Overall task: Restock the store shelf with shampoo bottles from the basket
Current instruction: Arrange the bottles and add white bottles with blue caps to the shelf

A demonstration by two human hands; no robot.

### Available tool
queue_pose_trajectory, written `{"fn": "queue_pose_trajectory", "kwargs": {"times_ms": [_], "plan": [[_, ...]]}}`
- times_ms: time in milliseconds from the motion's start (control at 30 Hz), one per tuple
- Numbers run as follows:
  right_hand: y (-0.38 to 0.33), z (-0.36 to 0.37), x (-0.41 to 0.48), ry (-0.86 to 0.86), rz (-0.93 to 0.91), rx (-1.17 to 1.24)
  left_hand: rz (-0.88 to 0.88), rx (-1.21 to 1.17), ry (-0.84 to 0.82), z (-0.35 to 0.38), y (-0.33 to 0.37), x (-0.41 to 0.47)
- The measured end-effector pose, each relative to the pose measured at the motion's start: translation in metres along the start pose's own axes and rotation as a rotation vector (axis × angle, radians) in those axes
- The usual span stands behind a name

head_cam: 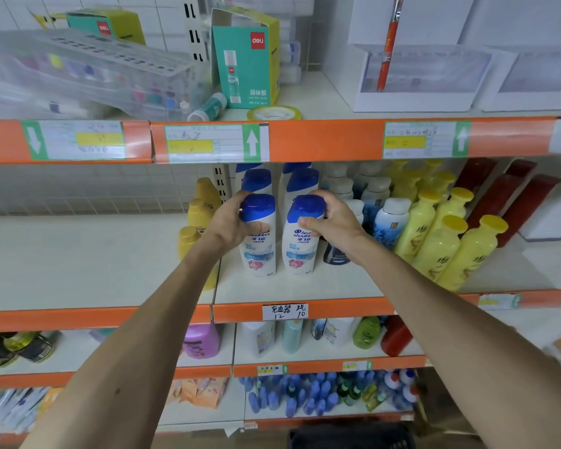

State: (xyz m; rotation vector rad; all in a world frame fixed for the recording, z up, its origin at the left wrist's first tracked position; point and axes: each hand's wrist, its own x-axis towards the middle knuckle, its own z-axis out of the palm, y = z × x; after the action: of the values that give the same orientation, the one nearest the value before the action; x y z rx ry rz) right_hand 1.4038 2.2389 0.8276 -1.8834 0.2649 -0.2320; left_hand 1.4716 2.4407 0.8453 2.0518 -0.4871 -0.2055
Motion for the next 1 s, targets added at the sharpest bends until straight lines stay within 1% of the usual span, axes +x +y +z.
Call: {"fn": "queue_pose_trajectory", "kwargs": {"times_ms": [533,733,1000], "plan": [[0.003,-0.007,-0.001,-0.017,0.025,-0.094,-0.031,0.037,-0.019,-0.001,0.004,-0.003],[0.001,-0.004,-0.003,-0.004,0.032,-0.092,-0.026,0.074,-0.011,0.000,0.005,-0.005],[-0.007,-0.005,-0.005,-0.010,0.043,-0.083,-0.035,0.063,0.004,0.001,0.004,-0.004]]}}
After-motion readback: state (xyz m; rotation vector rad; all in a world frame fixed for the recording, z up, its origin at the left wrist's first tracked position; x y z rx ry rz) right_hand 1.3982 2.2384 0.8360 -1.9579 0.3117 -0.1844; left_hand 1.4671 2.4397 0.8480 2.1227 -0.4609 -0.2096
